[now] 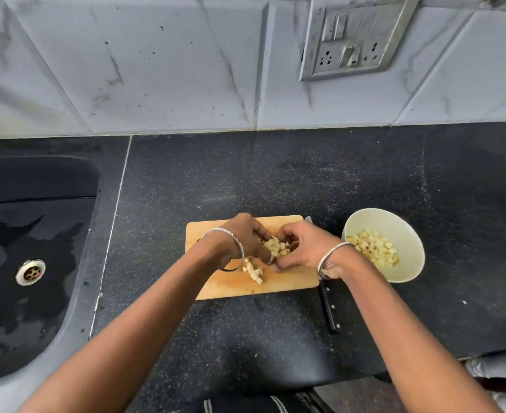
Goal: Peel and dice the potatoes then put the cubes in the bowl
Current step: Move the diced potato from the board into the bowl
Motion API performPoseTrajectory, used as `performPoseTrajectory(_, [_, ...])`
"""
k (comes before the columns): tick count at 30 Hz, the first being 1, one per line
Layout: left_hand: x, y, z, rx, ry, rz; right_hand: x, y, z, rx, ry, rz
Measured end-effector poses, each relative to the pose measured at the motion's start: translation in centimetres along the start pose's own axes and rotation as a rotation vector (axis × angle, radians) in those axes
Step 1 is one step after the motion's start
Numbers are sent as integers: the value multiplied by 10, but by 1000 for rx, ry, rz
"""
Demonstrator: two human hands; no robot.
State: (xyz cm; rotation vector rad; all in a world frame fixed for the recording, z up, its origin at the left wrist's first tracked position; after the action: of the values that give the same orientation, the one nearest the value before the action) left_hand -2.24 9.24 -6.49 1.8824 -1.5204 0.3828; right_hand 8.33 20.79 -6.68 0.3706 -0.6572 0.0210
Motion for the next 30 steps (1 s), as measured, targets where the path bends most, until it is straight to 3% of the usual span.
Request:
performPoseTrajectory(7, [-24, -25, -90, -66, -134, 63, 64, 65, -17, -187, -13, -99])
performPoseTrajectory(14, [-67, -79, -148, -208, -146, 92, 94, 111, -74, -211, -214, -295])
performPoseTrajectory(21, [-84, -105, -153, -467, -235, 66, 92, 117, -84, 191, -393, -454])
performPoseTrajectory(27, [-84, -86, -146, -291, -349, -119, 97, 118, -70, 344, -278, -848])
performPoseTrajectory(28, [-80, -80, -143, -250, -369, -129, 96, 116, -67, 358, -257, -840])
performPoseTrajectory(30, [-68, -67, -136, -201, -406, -99, 91, 107, -63, 402, -263, -672])
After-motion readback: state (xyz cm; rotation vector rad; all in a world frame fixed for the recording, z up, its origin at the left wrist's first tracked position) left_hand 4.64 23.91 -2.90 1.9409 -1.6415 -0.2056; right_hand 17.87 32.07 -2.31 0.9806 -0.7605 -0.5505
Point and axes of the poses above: each hand's wrist, its own x-axis away from the middle knuckle, its own y-axis out of the back of the hand, z = x × y, the point moved 3 cm from there along -x, towards the middle knuckle, and after that the axes turned 12 degrees about z, right-handed, at the moved point
